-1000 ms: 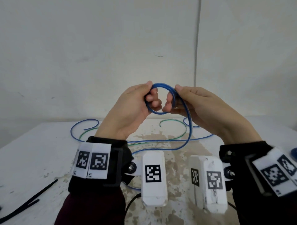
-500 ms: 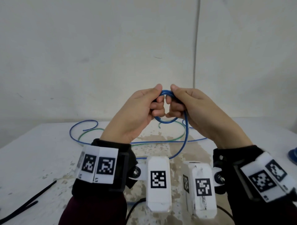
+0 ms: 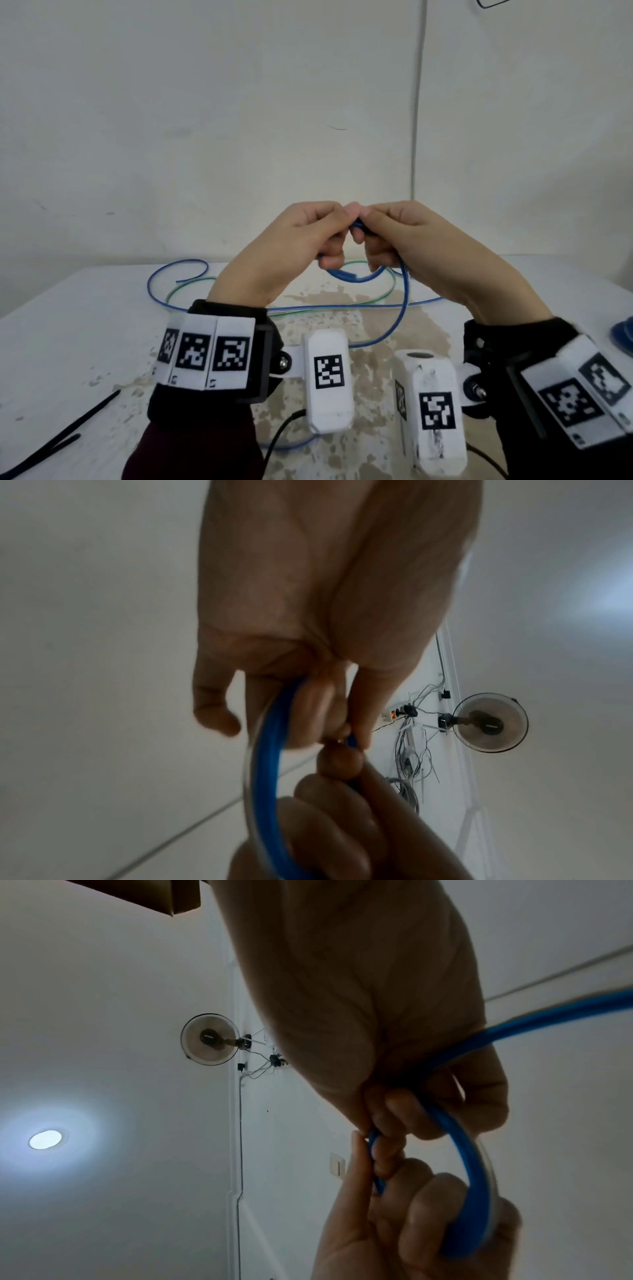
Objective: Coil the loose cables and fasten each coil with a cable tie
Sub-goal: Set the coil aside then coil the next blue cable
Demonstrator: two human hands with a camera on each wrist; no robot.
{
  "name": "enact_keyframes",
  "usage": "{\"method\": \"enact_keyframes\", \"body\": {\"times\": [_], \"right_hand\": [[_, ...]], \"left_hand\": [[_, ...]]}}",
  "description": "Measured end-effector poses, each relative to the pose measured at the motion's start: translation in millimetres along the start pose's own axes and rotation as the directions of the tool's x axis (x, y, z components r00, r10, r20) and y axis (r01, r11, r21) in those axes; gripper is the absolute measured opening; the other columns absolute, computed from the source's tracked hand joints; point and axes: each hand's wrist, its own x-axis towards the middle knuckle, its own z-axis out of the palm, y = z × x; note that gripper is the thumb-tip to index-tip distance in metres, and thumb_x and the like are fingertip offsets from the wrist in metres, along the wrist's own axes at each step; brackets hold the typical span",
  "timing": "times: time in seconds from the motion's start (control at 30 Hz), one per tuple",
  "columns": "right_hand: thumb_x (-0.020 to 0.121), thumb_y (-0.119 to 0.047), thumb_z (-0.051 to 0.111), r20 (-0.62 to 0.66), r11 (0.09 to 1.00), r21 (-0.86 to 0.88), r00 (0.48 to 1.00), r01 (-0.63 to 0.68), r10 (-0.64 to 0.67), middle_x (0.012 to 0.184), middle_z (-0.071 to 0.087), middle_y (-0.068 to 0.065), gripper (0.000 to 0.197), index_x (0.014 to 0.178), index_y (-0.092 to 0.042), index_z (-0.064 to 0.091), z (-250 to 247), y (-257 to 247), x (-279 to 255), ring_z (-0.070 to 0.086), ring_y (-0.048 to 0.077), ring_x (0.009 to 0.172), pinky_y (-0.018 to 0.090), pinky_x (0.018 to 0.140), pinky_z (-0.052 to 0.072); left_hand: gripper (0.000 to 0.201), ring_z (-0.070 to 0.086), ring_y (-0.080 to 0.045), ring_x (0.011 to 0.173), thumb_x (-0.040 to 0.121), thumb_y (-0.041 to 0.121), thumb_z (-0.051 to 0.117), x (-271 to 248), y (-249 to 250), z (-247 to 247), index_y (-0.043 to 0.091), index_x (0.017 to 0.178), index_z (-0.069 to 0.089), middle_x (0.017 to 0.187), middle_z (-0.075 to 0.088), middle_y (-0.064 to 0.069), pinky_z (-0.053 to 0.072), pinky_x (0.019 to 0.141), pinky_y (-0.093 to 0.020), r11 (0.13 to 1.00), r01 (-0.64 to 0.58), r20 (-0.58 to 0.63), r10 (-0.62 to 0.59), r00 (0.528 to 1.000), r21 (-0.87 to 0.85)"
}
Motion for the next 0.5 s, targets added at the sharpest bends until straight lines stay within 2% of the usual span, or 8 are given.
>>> {"method": "enact_keyframes", "body": {"times": [0.03, 0.07, 0.13, 0.2, 0.23, 0.33, 0.4, 0.5], "right_hand": [[0.102, -0.025, 0.039, -0.01, 0.997, 0.074, 1.0, -0.003, 0.004, 0.05, 0.039, -0.008, 0.036, 0.074, -0.01, 0.055, 1.3, -0.8, 0.4, 0.04, 0.009, 0.048, 0.019, 0.057, 0.044], [0.101, -0.027, 0.04, -0.023, 0.99, 0.143, 1.0, 0.0, 0.004, 0.052, 0.047, -0.003, 0.036, 0.075, -0.009, 0.059, 1.8, -1.7, 0.4, 0.048, 0.011, 0.051, 0.022, 0.061, 0.05], [0.101, -0.028, 0.038, -0.024, 0.974, 0.228, 1.0, 0.018, -0.013, 0.063, 0.061, 0.004, 0.039, 0.078, -0.008, 0.063, 1.1, -2.3, 0.8, 0.06, 0.014, 0.065, 0.026, 0.072, 0.055], [0.102, -0.026, 0.033, 0.006, 0.963, 0.267, 0.999, 0.037, -0.04, 0.069, 0.065, 0.005, 0.04, 0.08, -0.007, 0.061, 0.3, -2.2, 0.5, 0.063, 0.016, 0.073, 0.025, 0.079, 0.054], [0.102, -0.025, 0.032, 0.014, 0.96, 0.277, 0.999, 0.037, -0.042, 0.066, 0.063, 0.004, 0.04, 0.078, -0.008, 0.058, 0.1, -1.4, 0.6, 0.062, 0.015, 0.073, 0.023, 0.078, 0.053], [0.103, -0.025, 0.031, -0.002, 0.959, 0.282, 1.0, 0.011, -0.011, 0.054, 0.044, -0.002, 0.038, 0.072, -0.011, 0.049, -0.7, 1.2, 2.7, 0.053, 0.015, 0.064, 0.017, 0.068, 0.048], [0.102, -0.027, 0.034, -0.018, 0.97, 0.241, 1.0, 0.003, 0.002, 0.053, 0.034, -0.005, 0.038, 0.069, -0.013, 0.046, -2.0, 3.8, 4.0, 0.044, 0.014, 0.06, 0.017, 0.064, 0.044], [0.101, -0.029, 0.038, -0.025, 0.993, 0.12, 1.0, -0.01, 0.013, 0.049, 0.035, -0.011, 0.039, 0.067, -0.014, 0.046, -3.9, 4.5, 3.2, 0.041, 0.012, 0.055, 0.019, 0.062, 0.038]], "left_hand": [[0.04, 0.023, -0.01, 0.048, 0.1, 0.023, 0.044, 0.4, 0.8, 0.2, -0.01, 0.08, 0.054, 0.065, 0.031, -0.026, 0.027, 0.047, -0.017, 0.999, -0.044, -0.044, 0.046, 0.998, 0.031], [0.038, 0.023, -0.009, 0.047, 0.1, 0.024, 0.044, 0.8, 2.6, 1.6, -0.004, 0.074, 0.05, 0.058, 0.03, -0.017, 0.025, 0.047, -0.016, 0.994, -0.094, -0.104, 0.099, 0.99, 0.054], [0.04, 0.024, -0.006, 0.043, 0.101, 0.024, 0.043, 1.8, 6.0, 5.2, 0.011, 0.064, 0.038, 0.05, 0.029, 0.008, 0.024, 0.045, -0.016, 0.983, -0.177, -0.241, 0.184, 0.953, 0.051], [0.041, 0.023, -0.006, 0.041, 0.101, 0.024, 0.042, 3.8, 7.1, 7.5, 0.015, 0.062, 0.032, 0.048, 0.027, 0.013, 0.023, 0.044, -0.015, 0.979, -0.203, -0.315, 0.185, 0.931, -0.025], [0.041, 0.021, -0.006, 0.042, 0.102, 0.024, 0.041, 4.9, 6.7, 8.1, 0.014, 0.063, 0.031, 0.048, 0.026, 0.012, 0.022, 0.043, -0.016, 0.979, -0.186, -0.319, 0.152, 0.935, -0.08], [0.038, 0.018, -0.011, 0.043, 0.102, 0.022, 0.039, 5.8, 6.6, 7.9, 0.013, 0.065, 0.033, 0.046, 0.024, 0.009, 0.019, 0.044, -0.019, 0.981, -0.07, -0.215, 0.03, 0.976, -0.18], [0.038, 0.026, -0.013, 0.042, 0.101, 0.023, 0.039, 4.2, 5.5, 6.5, 0.01, 0.065, 0.039, 0.043, 0.027, 0.008, 0.027, 0.045, -0.019, 0.99, 0.001, -0.103, -0.016, 0.995, -0.141], [0.037, 0.041, -0.018, 0.042, 0.101, 0.024, 0.038, 0.9, 3.4, 1.9, 0.007, 0.069, 0.046, 0.045, 0.028, 0.005, 0.041, 0.051, -0.019, 0.997, 0.05, 0.018, -0.049, 0.999, -0.066]]}}
